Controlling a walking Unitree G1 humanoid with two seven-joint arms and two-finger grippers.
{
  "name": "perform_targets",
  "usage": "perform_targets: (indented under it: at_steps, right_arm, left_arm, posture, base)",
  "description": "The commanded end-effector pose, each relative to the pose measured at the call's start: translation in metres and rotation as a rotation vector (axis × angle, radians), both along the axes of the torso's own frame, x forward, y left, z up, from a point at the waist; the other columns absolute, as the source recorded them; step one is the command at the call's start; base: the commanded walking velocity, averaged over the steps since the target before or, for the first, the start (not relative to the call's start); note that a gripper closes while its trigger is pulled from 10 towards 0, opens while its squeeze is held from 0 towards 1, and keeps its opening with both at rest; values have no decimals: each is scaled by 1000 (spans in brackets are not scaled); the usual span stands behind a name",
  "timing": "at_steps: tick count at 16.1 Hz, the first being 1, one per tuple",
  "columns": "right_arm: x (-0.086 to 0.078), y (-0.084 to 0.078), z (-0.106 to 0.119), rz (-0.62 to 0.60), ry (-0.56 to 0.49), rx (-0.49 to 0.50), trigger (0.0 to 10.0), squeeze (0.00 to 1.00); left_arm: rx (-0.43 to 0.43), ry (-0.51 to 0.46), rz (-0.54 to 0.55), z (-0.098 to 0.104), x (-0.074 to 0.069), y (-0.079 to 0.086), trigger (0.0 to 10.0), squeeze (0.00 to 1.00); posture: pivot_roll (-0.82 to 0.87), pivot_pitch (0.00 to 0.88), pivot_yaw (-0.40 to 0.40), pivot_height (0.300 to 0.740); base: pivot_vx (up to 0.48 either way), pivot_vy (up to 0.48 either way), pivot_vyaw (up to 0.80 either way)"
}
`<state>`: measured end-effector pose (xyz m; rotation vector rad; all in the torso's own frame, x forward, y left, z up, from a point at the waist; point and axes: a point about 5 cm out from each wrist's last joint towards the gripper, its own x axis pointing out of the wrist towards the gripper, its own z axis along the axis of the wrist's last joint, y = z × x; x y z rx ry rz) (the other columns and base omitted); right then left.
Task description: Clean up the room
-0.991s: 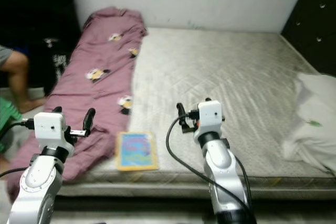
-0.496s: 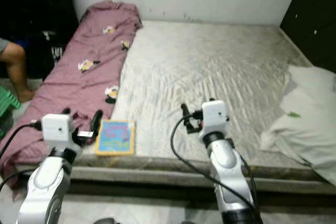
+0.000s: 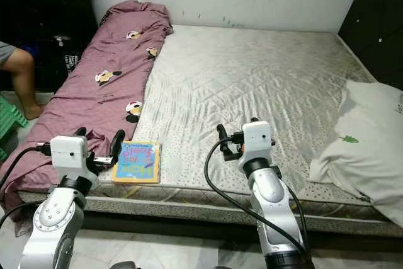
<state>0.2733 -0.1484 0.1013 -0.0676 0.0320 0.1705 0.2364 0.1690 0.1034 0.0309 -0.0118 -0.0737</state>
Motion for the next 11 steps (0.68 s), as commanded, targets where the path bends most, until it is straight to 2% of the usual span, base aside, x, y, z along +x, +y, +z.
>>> perform_targets:
  at_steps: [1,3,5,8,10,11]
  right_arm:
    - [2,1,2,-1,-5,4,10000,0]
    - [2,1,1,-2,-4,7,10000,0]
    - [2,2,1,0,-5,3,10000,0]
    - [2,2,2,5,-11,-1,10000,0]
    - [2,2,2,3,-10,1,10000,0]
    - [3,2,2,0,-8,3,10000,0]
  left_arm:
    - [4,-20,-5,4,0,1,10000,0]
    - [7,-5,3,2,0,1,10000,0]
    - [11,2,12,1,0,2,10000,0]
    - [21,-6,9,2,0,2,10000,0]
    - [20,-7,8,2,1,2,10000,0]
    - [20,-8,8,2,1,2,10000,0]
  posture:
    - [29,5,-28,740]
    - [29,5,-29,740]
    - [30,5,-29,740]
    - [29,4,-29,740]
    - [30,4,-29,740]
    - [29,3,-28,740]
  base:
    - [307,0,0]
    - [276,0,0]
    - [0,0,0]
    - [0,0,754]
    - [0,-289,669]
    - [0,-292,0]
